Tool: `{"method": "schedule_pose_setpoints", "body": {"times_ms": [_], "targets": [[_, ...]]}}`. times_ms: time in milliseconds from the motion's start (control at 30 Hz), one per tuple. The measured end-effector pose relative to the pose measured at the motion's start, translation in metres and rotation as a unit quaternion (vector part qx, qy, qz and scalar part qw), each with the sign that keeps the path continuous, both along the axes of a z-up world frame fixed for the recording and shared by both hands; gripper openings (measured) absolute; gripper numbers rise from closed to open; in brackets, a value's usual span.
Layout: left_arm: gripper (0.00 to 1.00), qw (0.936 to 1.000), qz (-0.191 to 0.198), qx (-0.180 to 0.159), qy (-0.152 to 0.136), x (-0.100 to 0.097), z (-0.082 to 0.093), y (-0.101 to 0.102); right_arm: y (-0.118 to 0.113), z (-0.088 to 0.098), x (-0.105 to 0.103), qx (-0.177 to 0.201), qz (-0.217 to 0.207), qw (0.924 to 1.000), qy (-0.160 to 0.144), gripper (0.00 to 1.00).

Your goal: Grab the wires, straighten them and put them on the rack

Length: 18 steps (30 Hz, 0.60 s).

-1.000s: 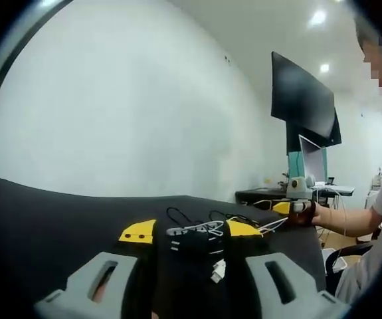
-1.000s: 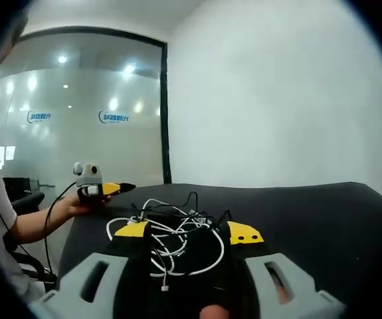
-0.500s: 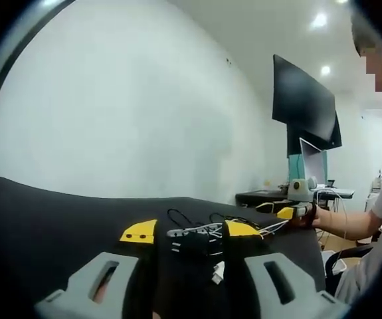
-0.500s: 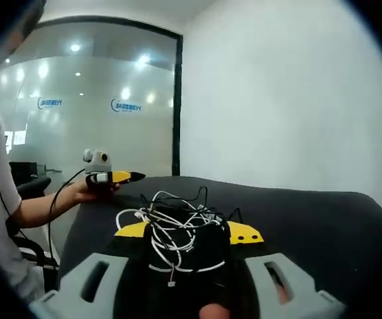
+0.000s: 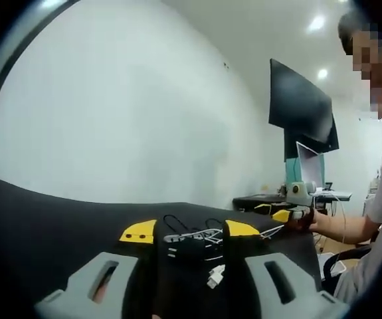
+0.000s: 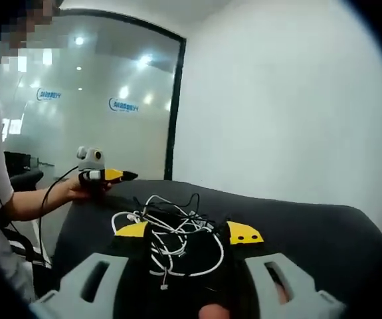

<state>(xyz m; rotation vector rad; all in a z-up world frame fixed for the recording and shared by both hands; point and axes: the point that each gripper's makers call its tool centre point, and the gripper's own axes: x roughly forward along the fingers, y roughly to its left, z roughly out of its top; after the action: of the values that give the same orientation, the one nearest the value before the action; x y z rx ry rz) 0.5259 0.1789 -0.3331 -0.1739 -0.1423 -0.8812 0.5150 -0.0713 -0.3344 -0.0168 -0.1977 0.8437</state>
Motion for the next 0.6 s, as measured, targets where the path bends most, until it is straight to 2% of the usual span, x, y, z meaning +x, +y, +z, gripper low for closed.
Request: {"method": "schedule_pose_setpoints", "body": {"times_ms": [33, 67, 200, 367, 433, 500, 533, 567, 600], "targets": [[0.40, 1.0000, 0.000, 0.000, 0.000, 0.000, 0.000, 0.000, -0.005, 0.012, -0.004, 0.021, -0.014, 0.9993, -0.026, 0.36], [0.41, 1.0000, 0.000, 0.001, 0.001, 0.000, 0.000, 0.000, -0.011, 0.019, -0.005, 0.044, -0.020, 0.9983, -0.032, 0.33], [0.41, 1.0000, 0.003, 0.004, 0.002, 0.002, -0.002, 0.000, -0.031, 0.020, 0.006, 0.115, -0.024, 0.9928, 0.024, 0.31], [0.42, 1.0000, -0.006, 0.005, 0.004, 0.001, -0.002, -0.003, -0.027, 0.017, 0.009, 0.108, -0.021, 0.9933, 0.034, 0.31], [0.43, 0.9999, -0.004, 0.008, 0.009, 0.003, -0.004, -0.002, -0.021, 0.019, 0.007, 0.102, -0.019, 0.9941, 0.034, 0.25], [0.43, 0.9999, -0.003, 0.007, 0.008, 0.002, -0.003, -0.003, -0.015, 0.034, 0.004, 0.151, 0.004, 0.9845, 0.089, 0.25], [0.43, 0.9999, -0.002, 0.008, 0.008, 0.002, -0.003, -0.002, -0.017, 0.040, 0.012, 0.154, -0.009, 0.9820, 0.109, 0.25], [0.42, 0.9999, -0.001, 0.009, 0.008, 0.003, -0.004, -0.002, -0.018, 0.053, 0.021, 0.142, -0.026, 0.9857, 0.086, 0.24], [0.42, 0.9999, 0.002, 0.012, 0.008, 0.003, -0.005, -0.002, -0.015, 0.064, 0.028, 0.107, -0.037, 0.9909, 0.072, 0.22]]}}
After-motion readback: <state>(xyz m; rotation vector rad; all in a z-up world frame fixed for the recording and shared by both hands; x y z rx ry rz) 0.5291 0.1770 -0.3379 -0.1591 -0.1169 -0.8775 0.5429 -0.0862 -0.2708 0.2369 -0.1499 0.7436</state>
